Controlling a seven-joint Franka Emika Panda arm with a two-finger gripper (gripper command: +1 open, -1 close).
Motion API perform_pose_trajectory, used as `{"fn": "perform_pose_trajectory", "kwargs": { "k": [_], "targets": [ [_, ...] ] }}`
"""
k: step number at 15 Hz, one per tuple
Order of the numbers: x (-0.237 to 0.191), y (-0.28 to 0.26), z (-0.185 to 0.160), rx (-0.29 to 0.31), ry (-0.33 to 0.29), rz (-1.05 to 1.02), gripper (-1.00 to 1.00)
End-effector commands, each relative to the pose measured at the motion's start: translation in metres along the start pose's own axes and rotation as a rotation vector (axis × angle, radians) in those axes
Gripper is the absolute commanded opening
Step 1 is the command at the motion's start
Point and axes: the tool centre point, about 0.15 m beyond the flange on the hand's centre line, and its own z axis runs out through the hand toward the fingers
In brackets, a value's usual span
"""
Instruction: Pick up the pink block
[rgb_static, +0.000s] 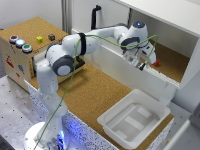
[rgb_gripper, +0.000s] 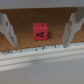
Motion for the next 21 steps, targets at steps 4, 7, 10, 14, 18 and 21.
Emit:
{"fn": "perform_pose_trajectory", "kwargs": {
  "k": [4,7,10,14,18,21],
  "targets": [
    [0.071,0.004,0.045,0.029,0.006,-0.002,1.00],
    [0.082,0.001,0.060,0.042,-0.024,-0.017,1.00],
    [0.093,-0.004,0.071,0.032,-0.029,-0.035,1.00],
    [0.105,-0.005,0.073,0.035,-0.032,-0.049,-1.00],
    [0.106,-0.006,0.077,0.039,-0.038,-0.056,-1.00],
    [0.098,-0.005,0.074,0.042,-0.042,-0.040,-1.00]
  ]
}}
